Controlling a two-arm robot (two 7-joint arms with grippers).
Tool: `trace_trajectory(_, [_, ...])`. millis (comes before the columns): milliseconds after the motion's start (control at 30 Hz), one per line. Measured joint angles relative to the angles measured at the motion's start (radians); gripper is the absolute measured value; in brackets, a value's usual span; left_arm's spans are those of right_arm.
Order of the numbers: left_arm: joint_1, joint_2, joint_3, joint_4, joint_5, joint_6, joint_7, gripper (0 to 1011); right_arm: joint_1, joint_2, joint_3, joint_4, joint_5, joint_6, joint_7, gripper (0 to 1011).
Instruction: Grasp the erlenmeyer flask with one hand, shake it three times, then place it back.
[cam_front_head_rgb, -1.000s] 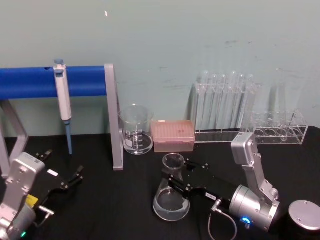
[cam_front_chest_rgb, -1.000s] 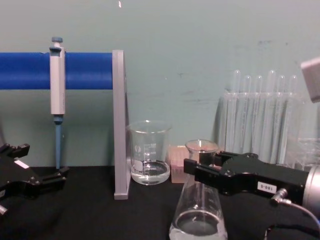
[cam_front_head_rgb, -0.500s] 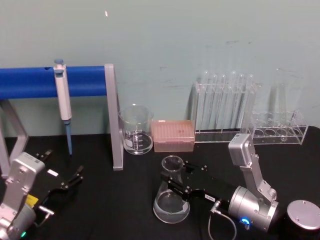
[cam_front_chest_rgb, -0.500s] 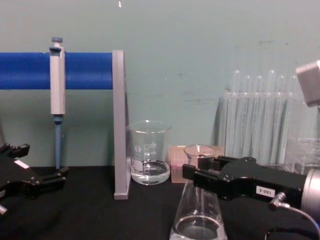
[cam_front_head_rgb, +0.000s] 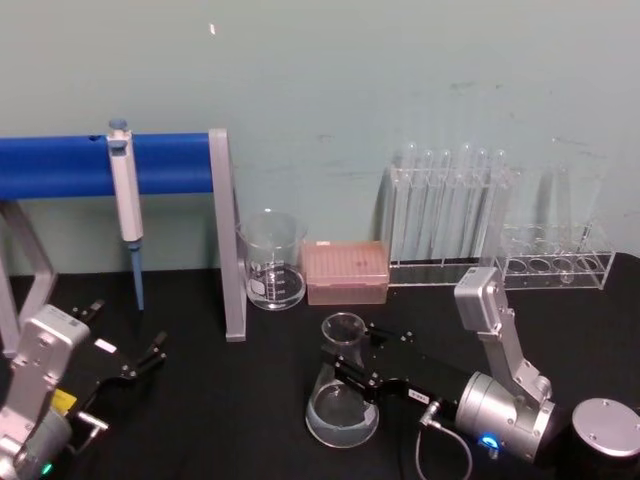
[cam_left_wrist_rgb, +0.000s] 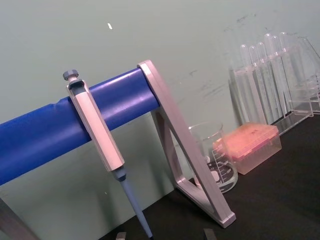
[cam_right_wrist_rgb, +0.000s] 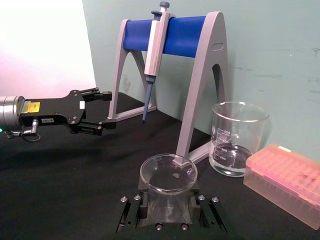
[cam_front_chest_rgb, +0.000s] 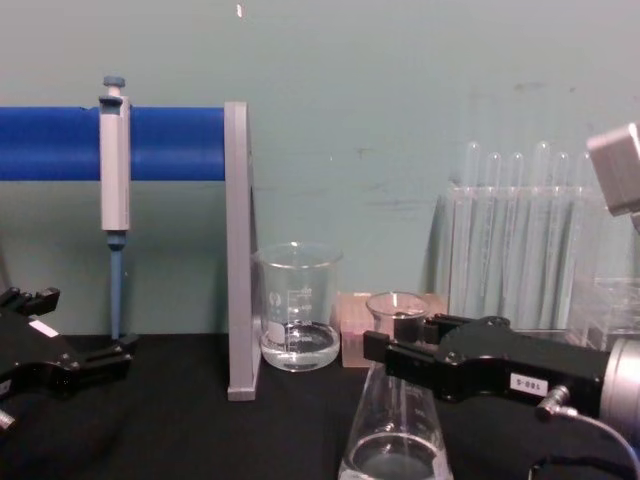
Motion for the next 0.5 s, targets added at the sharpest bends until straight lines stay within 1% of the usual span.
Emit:
trace_trajectory(67, [0.000,0.000,0.000,0.000,0.000,0.000,0.000,1001,0.004,0.000,-0.002,0.001,-0.001,0.007,0.000,450])
trace_trajectory(500, [0.000,0.000,0.000,0.000,0.000,0.000,0.000,1001,0.002,0.001,-0.002,0.000,-0.002,0.007,0.000,450])
